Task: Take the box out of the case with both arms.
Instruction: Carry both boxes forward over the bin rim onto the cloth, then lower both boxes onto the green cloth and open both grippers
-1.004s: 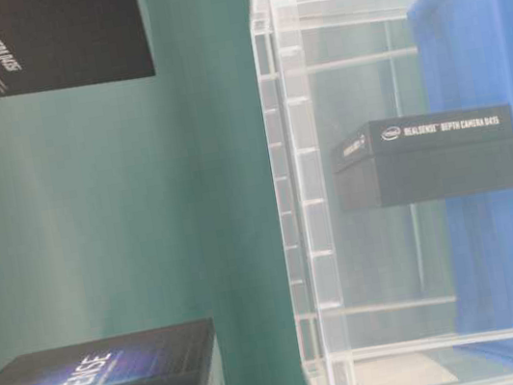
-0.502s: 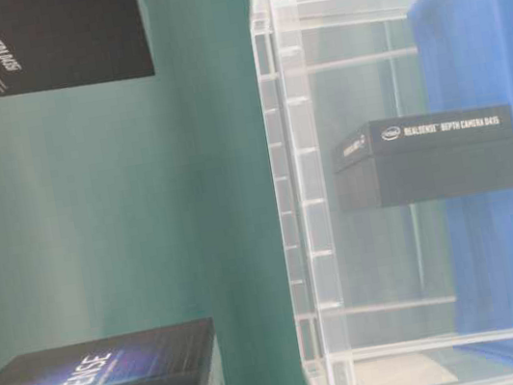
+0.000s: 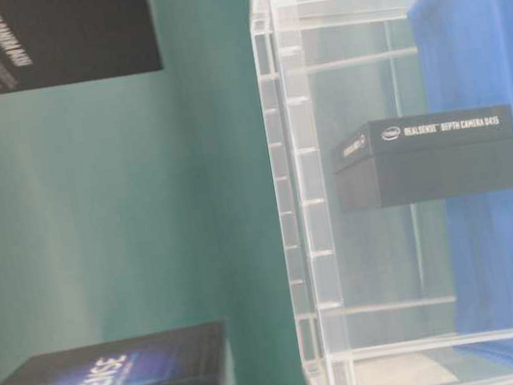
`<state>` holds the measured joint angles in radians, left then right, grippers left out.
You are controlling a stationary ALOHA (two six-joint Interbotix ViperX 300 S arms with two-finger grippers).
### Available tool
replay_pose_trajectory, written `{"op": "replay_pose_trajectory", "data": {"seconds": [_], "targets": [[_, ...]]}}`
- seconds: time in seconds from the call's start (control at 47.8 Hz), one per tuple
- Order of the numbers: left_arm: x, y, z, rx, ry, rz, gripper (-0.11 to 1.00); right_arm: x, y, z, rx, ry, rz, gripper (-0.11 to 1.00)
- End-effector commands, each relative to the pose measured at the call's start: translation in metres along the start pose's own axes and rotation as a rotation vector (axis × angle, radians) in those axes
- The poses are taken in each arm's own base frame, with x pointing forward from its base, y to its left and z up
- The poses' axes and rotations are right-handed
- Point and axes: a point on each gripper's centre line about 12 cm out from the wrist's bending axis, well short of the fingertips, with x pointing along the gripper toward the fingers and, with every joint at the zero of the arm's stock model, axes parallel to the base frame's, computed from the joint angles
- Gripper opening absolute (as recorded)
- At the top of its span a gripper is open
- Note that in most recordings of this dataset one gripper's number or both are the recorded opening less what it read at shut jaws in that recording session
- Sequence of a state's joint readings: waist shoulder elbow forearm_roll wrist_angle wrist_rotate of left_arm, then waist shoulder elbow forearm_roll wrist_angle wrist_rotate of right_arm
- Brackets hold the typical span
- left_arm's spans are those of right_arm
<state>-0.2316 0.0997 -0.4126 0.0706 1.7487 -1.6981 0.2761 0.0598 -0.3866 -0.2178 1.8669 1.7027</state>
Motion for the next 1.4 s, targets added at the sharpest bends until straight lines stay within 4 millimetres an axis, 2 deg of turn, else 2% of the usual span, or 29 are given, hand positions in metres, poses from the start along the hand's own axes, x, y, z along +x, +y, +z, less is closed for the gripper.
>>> {"op": "replay_pose_trajectory", "data": {"seconds": [0.0,0.167,0.439,0.711,0.921,1.214,1.381], "targets": [[-0.02,0.01,0.003,-0.006,0.004,-0.061,0.63,-0.007,-0.005,0.001,0.003,0.001,0.031,0.65],[-0.001,0.008,0.001,-0.01,0.0,-0.065,0.63,0.011,0.001,-0.005,-0.01,0.011,0.04,0.65],[0.049,0.014,-0.009,-0.039,-0.003,-0.062,0.63,0.046,0.004,-0.017,0.014,0.017,0.021,0.65],[0.101,0.021,-0.021,-0.051,0.002,-0.067,0.63,0.1,0.008,-0.044,0.012,0.095,0.067,0.65],[0.136,0.022,-0.026,-0.042,0.005,-0.06,0.63,0.136,0.005,-0.055,0.031,0.11,0.1,0.65],[0.179,0.016,-0.037,-0.015,0.013,-0.066,0.63,0.166,-0.002,-0.061,0.022,0.115,0.114,0.65],[0.185,0.016,-0.037,-0.012,0.019,-0.081,0.63,0.174,-0.003,-0.061,0.014,0.108,0.129,0.65]]}}
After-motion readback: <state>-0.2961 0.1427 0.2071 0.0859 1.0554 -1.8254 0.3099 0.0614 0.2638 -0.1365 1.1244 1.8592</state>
